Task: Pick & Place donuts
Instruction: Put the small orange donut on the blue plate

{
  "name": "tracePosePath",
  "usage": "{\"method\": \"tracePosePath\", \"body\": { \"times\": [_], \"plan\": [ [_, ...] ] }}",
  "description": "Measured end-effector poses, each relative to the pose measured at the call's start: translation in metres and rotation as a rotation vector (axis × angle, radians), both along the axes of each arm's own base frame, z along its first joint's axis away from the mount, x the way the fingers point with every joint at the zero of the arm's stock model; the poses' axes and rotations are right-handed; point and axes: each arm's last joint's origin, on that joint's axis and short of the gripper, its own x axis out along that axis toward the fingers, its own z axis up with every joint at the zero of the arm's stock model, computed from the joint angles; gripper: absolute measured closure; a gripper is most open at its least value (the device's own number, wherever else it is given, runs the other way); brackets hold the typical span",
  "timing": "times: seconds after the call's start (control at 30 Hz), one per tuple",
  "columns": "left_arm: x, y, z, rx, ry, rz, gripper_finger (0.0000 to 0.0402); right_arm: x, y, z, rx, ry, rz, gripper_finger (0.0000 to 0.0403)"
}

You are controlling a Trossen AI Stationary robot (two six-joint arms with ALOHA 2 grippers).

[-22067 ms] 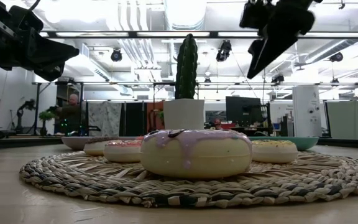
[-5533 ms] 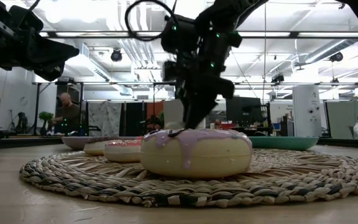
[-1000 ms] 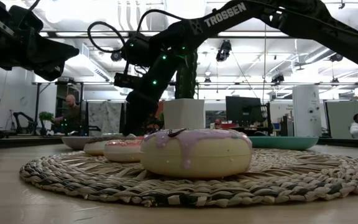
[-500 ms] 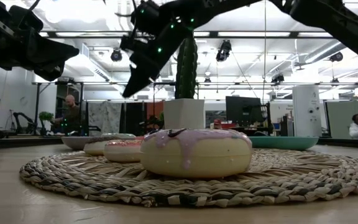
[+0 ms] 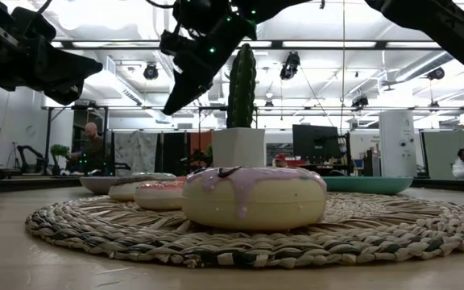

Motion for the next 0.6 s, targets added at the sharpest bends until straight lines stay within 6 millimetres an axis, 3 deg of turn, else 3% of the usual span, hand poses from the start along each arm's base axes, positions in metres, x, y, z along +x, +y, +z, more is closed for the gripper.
{"method": "tracePosePath", "body": {
  "times": [0.3,0.6],
  "plan": [
    [0.0,0.0,0.0,0.0,0.0,0.0,0.0402,-0.014,0.005,0.016,0.009,0.03,0.005,0.0311],
    [0.0,0.0,0.0,0.0,0.0,0.0,0.0402,-0.043,0.009,0.045,0.001,0.003,0.009,0.0386]
  ]
}}
